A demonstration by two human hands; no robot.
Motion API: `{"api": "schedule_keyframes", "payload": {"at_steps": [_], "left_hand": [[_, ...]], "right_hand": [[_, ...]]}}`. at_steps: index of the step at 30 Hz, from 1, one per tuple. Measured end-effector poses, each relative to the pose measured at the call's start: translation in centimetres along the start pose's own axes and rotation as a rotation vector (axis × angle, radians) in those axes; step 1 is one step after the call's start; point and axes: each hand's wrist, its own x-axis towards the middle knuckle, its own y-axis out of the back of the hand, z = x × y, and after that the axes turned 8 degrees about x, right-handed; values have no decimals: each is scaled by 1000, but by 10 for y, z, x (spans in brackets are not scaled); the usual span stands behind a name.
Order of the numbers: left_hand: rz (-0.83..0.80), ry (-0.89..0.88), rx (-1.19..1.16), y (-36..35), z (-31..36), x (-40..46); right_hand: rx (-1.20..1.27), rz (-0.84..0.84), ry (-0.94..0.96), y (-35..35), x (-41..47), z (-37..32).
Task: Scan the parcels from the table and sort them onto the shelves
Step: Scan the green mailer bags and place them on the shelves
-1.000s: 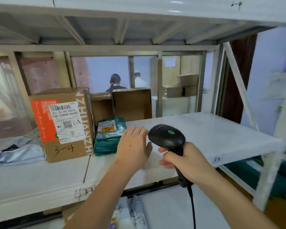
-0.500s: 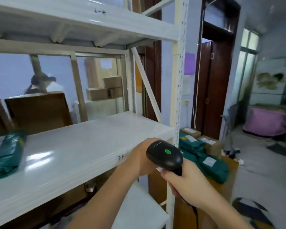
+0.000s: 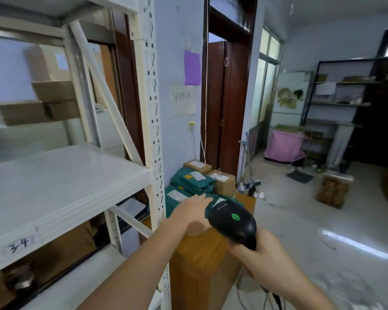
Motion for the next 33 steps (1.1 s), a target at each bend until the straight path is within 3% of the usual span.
{"api": "schedule_keyframes", "payload": {"at_steps": [19,33], "left_hand": [[-129,60,-102,-74,-46,229],[-45,347,-179,-121,-62,364]], "right_hand": [[24,11,-106,37,217,79],[-84,-275,-37,102,409,151]]}}
